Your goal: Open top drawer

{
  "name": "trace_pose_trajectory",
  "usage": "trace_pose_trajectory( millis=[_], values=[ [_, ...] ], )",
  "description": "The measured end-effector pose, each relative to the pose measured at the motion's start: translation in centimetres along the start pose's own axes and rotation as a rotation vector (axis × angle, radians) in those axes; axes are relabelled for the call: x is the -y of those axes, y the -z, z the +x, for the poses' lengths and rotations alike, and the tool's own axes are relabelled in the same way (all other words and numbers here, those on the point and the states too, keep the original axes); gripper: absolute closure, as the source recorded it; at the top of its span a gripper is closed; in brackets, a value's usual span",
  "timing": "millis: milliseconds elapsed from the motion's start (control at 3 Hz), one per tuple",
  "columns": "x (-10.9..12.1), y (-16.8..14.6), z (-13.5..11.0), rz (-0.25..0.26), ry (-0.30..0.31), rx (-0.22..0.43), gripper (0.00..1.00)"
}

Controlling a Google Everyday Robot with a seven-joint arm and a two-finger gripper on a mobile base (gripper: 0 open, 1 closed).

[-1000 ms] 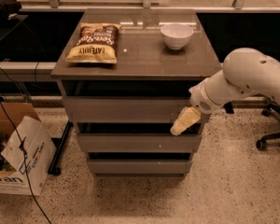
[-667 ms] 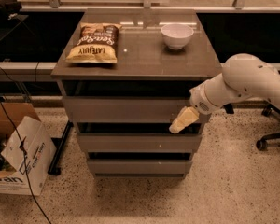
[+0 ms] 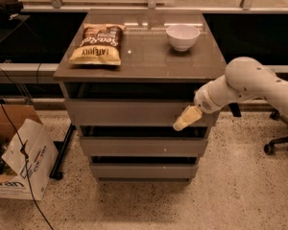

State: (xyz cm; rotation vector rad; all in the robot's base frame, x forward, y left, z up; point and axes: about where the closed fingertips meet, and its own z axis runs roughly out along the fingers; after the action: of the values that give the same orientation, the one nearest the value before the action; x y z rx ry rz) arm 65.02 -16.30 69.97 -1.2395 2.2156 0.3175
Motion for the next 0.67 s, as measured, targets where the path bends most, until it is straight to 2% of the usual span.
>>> trace_pose_trajectory(
  millis=[333, 667],
  values=[
    [0.7, -1.9, 0.6, -0.028, -0.025, -0.012, 0.0],
    [0.2, -2.1, 1.9, -0.049, -0.034, -0.041, 0.17]
  ],
)
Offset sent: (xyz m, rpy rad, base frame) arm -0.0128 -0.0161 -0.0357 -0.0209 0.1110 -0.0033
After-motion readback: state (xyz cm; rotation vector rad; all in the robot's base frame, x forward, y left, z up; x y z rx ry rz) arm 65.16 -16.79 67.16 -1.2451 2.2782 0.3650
